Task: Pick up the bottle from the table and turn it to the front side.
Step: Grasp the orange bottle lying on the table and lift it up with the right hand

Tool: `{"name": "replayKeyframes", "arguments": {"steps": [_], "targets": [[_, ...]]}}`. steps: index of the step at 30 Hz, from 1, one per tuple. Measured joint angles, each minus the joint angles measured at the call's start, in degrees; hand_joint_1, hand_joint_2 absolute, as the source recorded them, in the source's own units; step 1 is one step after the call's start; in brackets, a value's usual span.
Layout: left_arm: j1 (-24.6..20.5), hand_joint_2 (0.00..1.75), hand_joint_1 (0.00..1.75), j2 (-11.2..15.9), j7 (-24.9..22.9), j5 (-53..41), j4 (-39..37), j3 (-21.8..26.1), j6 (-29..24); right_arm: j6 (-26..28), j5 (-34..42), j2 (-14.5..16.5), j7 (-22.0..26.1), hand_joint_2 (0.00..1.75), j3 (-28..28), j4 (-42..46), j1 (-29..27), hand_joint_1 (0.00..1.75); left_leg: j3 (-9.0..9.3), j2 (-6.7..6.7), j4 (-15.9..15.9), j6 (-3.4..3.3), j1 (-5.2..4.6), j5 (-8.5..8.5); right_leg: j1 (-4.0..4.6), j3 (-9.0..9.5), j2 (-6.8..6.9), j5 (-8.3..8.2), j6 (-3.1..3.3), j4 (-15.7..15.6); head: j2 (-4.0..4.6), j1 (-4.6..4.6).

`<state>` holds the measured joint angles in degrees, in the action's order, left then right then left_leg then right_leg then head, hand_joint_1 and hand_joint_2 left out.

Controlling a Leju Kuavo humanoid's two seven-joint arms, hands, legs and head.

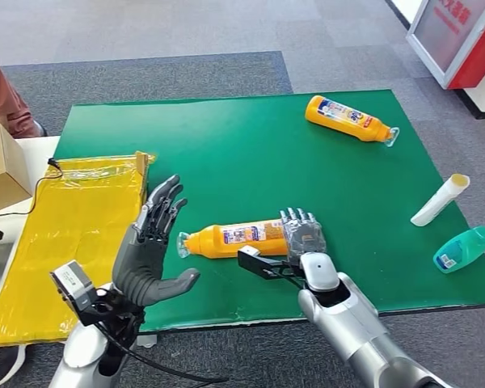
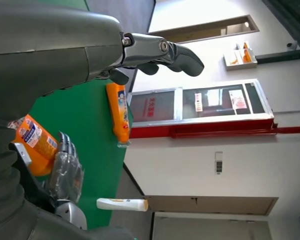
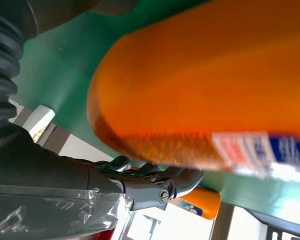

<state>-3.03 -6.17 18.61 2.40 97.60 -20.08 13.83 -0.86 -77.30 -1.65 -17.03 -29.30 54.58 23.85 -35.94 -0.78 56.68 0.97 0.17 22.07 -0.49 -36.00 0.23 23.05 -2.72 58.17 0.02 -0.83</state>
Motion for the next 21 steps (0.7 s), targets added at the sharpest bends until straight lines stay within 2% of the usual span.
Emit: {"name": "replayKeyframes", "arguments": {"steps": [10,21], "targets": [[-2.1,1.75,0.00,-0.2,-0.4,1.1,-2.2,-1.0,0.3,0.0,-3.5,2.5,1.0,1.75,-2.7,-9.7,5.1,0.00,0.09,-0.01,0.0,0.06,0.00,-0.06,0.00,0.05,-0.02,-0.10,0.05,0.0,0.00,-0.01],[-4.1,1.75,0.00,-1.0,-1.5,2.1,-3.4,-2.1,0.0,0.0,-4.8,5.0,1.3,1.75,-5.0,-13.9,7.5,0.00,0.13,-0.01,0.0,0.12,0.01,-0.16,0.01,0.06,-0.03,-0.18,0.10,0.0,0.00,0.00]]}}
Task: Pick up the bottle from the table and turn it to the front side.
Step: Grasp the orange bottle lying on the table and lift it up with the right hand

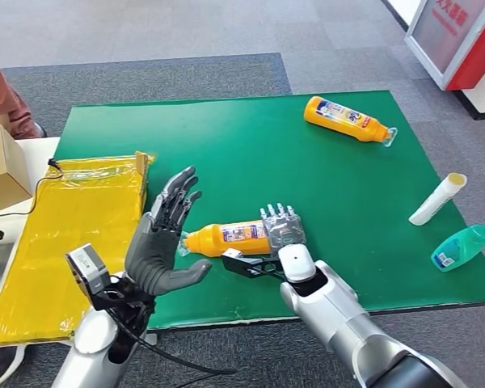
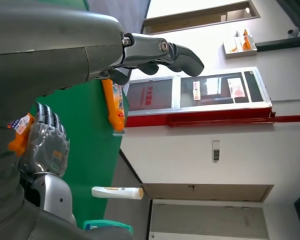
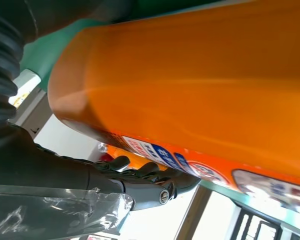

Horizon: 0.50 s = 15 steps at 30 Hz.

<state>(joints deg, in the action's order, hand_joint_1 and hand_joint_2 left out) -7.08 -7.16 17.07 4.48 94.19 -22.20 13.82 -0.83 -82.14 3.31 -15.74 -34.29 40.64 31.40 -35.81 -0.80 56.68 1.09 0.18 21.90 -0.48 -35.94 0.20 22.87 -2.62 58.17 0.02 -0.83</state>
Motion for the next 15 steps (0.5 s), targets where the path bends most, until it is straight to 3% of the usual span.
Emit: {"name": "replayKeyframes", "arguments": {"steps": [6,10,15], "targets": [[-0.2,1.75,0.00,-0.1,-0.1,0.0,-0.3,-0.2,0.0,0.0,0.0,0.4,0.0,1.75,-0.2,-0.7,0.4,0.02,0.00,-0.01,0.0,0.00,0.00,0.00,0.00,0.00,-0.01,0.00,0.00,0.0,0.00,0.00],[-0.2,1.75,0.00,-0.1,-0.1,0.3,-0.5,-0.2,-0.1,-0.1,0.0,0.5,0.2,1.75,-0.5,-1.2,0.4,1.75,0.01,-0.01,0.0,0.00,0.00,0.00,0.00,0.00,0.00,0.00,0.01,0.0,0.00,-0.01],[-0.2,1.75,0.00,0.0,0.0,0.9,-1.0,-0.2,-0.1,0.0,-0.1,0.5,0.9,1.75,-1.0,-2.3,0.5,1.75,0.00,0.00,0.0,-0.01,0.00,-0.01,0.00,0.01,0.00,-0.01,0.01,0.0,0.00,-0.01]]}}
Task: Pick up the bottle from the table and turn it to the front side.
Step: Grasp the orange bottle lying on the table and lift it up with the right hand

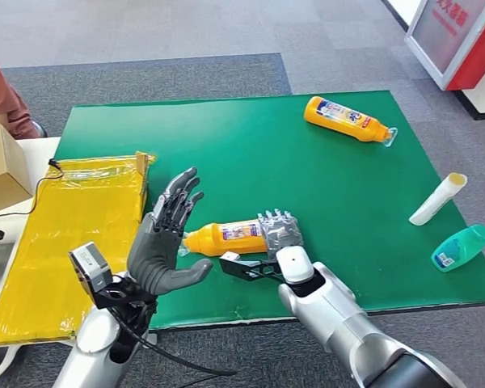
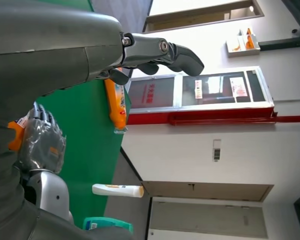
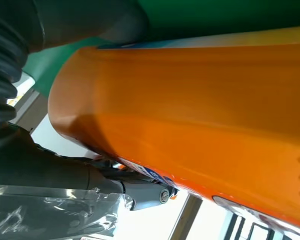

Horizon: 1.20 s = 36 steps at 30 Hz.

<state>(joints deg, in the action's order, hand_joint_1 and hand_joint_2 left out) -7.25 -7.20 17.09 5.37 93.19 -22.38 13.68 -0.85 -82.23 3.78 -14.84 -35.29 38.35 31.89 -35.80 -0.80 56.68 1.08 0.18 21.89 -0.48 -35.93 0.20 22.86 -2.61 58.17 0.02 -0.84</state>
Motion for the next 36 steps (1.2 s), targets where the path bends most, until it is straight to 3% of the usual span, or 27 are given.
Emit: {"name": "replayKeyframes", "arguments": {"steps": [8,15,20,25,29,36], "targets": [[0.0,1.75,0.00,0.1,0.1,0.1,-0.3,0.0,-0.1,0.5,1.6,0.0,1.2,1.75,-0.4,-0.6,0.5,1.75,0.00,0.00,0.0,0.00,0.00,0.00,0.00,0.00,-0.01,0.00,0.00,0.0,0.00,0.01],[0.6,1.75,0.00,0.6,0.3,0.1,-0.3,0.0,-0.3,2.7,8.6,0.0,5.8,1.75,0.4,-0.5,0.2,1.75,0.01,0.00,0.0,0.00,0.00,0.00,0.01,-0.01,-0.01,0.00,0.01,0.0,0.00,0.01],[1.7,1.75,0.00,1.3,1.1,0.1,-0.2,0.2,-0.6,2.1,27.1,-0.1,16.8,1.75,5.1,4.2,-3.0,1.75,-0.01,0.00,0.0,0.00,0.00,0.01,0.01,-0.01,0.01,0.03,-0.01,0.0,0.00,0.01],[2.7,1.75,0.00,2.0,1.7,0.1,-0.1,0.3,-1.2,-1.0,39.6,-0.3,22.2,1.75,9.5,10.3,-7.2,1.75,-0.15,0.03,0.0,-0.02,0.00,0.02,0.00,-0.10,0.03,0.06,-0.03,0.0,0.00,0.00],[3.5,1.75,0.00,2.9,3.2,0.6,0.0,0.3,-2.4,-1.6,55.3,-0.9,28.5,1.75,14.1,17.0,-10.6,1.75,-0.18,0.03,0.0,-0.05,-0.01,0.05,-0.01,-0.13,0.04,0.07,-0.05,0.0,0.00,0.00],[4.3,1.75,0.00,4.1,3.9,1.1,0.5,0.5,-3.6,0.7,68.1,-1.7,31.5,1.75,21.6,26.1,-13.8,1.75,-0.19,0.03,0.0,-0.04,-0.01,0.08,-0.01,-0.14,0.03,0.09,-0.06,0.0,0.00,0.01]]}}
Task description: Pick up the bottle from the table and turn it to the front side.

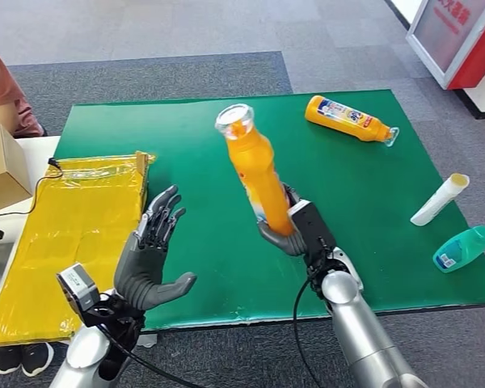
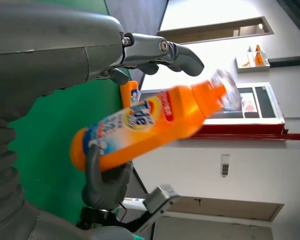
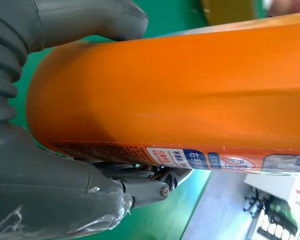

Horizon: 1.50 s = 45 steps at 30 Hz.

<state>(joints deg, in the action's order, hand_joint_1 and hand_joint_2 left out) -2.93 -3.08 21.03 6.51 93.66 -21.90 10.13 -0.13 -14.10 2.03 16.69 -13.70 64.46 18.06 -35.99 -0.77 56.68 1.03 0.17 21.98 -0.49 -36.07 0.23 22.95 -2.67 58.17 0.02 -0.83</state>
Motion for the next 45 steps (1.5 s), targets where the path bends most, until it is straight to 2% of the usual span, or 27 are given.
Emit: {"name": "replayKeyframes", "arguments": {"steps": [11,16,26,33,39,45], "targets": [[0.0,1.75,0.00,0.8,0.2,-0.1,0.3,-0.5,-1.2,1.2,10.3,-0.1,-0.4,1.75,6.2,4.3,-2.5,1.75,0.00,0.00,0.0,0.01,0.00,-0.01,0.00,0.00,0.00,0.00,0.00,0.0,0.00,-0.01],[0.5,1.75,0.00,1.4,0.3,0.2,0.7,-0.4,-3.4,2.4,12.1,-0.1,1.1,1.75,7.2,7.7,-4.5,1.75,-0.01,0.00,0.0,0.01,0.00,0.00,0.00,0.00,0.00,0.01,0.00,0.0,0.00,0.01],[-0.4,1.75,0.00,1.9,-0.3,4.0,1.3,-0.3,-3.0,8.4,4.7,1.1,7.0,1.75,5.4,13.0,-7.3,1.75,-0.03,0.00,0.0,0.02,0.01,0.01,0.01,-0.02,0.00,0.03,0.00,0.0,0.00,-0.01],[-3.6,1.75,0.00,1.6,-5.0,17.7,0.5,-0.3,3.0,20.4,-8.1,3.3,12.3,1.75,0.8,15.7,-8.3,1.75,-0.02,-0.01,0.0,0.03,0.01,-0.02,0.01,-0.03,-0.01,0.02,0.00,0.0,0.00,0.00],[-7.1,1.75,0.00,1.5,-8.4,23.5,-0.8,-0.8,5.3,30.0,-16.3,4.7,14.1,1.75,-3.7,16.5,-8.8,1.75,-0.02,-0.01,0.0,0.03,0.01,-0.02,0.01,-0.04,-0.01,0.02,0.00,0.0,0.00,-0.01],[-12.3,1.75,0.00,1.4,-11.4,28.1,-2.7,-2.6,6.4,35.4,-20.6,5.2,14.1,1.75,-7.9,16.2,-8.1,1.75,-0.02,0.00,0.0,0.03,0.01,-0.02,0.01,-0.03,-0.01,0.01,0.00,0.0,0.00,0.00]]}}
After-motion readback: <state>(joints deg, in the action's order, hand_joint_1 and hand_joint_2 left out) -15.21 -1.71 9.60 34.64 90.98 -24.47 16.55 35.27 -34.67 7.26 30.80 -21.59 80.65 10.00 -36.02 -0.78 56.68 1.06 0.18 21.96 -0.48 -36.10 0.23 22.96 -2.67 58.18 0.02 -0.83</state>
